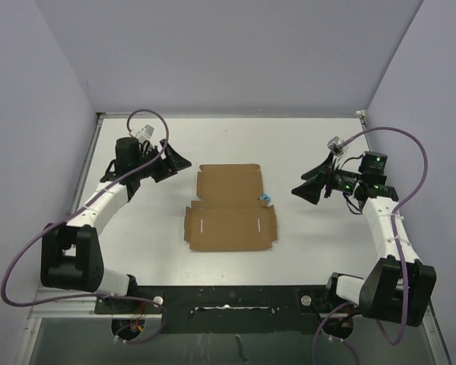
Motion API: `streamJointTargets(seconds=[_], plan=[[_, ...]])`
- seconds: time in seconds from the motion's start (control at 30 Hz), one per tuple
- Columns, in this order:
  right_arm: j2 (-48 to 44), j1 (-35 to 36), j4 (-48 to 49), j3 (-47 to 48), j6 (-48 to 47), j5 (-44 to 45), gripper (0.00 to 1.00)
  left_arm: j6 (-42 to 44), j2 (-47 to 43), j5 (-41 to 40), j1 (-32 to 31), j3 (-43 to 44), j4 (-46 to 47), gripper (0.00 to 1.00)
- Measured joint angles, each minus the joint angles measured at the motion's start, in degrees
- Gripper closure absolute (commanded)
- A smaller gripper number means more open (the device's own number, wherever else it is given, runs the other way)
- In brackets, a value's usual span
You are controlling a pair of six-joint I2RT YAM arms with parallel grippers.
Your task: Fold the paper box
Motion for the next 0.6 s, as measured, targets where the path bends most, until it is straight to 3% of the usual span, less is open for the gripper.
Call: streamJointTargets(seconds=[0.23, 0.47, 0.6], plan=[[0.0, 0.5, 0.0, 0.0, 0.0, -0.1, 0.02, 4.9, 6.4, 0.7, -0.1, 7.4, -3.9, 0.27], [0.0, 0.8, -0.1, 0.0, -0.1, -0.1, 0.02, 13.6, 20.6, 0.7, -0.8, 22.1, -15.8, 0.35], [0.0, 0.8, -0.2, 0.0, -0.2, -0.1, 0.02, 16.9, 25.6, 1.4, -1.2, 25.8, -19.2, 0.37]])
